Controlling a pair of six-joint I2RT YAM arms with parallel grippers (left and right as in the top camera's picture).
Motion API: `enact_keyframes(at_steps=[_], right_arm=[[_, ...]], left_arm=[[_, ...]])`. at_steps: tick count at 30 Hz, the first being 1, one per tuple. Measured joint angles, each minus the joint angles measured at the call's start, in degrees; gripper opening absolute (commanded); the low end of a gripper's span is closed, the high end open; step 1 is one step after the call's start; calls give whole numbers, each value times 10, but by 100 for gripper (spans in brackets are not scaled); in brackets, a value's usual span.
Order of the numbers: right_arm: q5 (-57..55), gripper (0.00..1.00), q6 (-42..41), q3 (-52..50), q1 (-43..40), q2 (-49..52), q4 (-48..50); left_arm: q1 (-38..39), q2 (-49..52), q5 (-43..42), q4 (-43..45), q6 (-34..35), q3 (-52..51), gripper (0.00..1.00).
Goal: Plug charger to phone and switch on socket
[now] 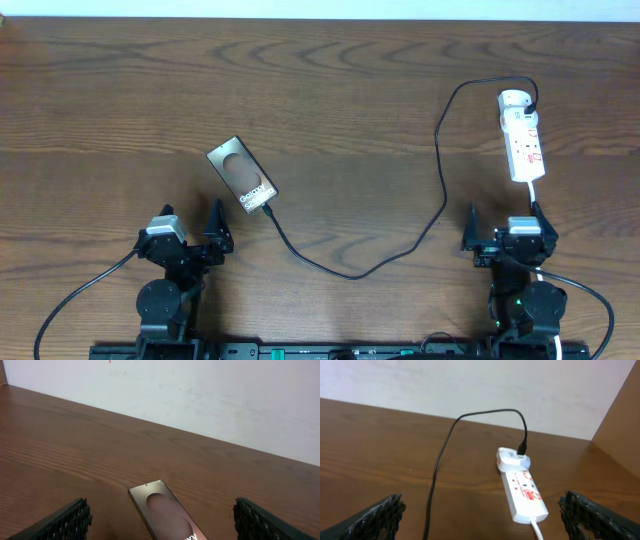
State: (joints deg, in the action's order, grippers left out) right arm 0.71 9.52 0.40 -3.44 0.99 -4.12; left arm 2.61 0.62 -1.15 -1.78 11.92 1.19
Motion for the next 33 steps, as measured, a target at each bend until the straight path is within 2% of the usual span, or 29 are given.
enact_keyframes(at_steps=[33], right_arm=[[0, 99, -16, 0, 0, -2, 0]], left_arm=[[0, 0, 0, 0, 0, 0, 86]])
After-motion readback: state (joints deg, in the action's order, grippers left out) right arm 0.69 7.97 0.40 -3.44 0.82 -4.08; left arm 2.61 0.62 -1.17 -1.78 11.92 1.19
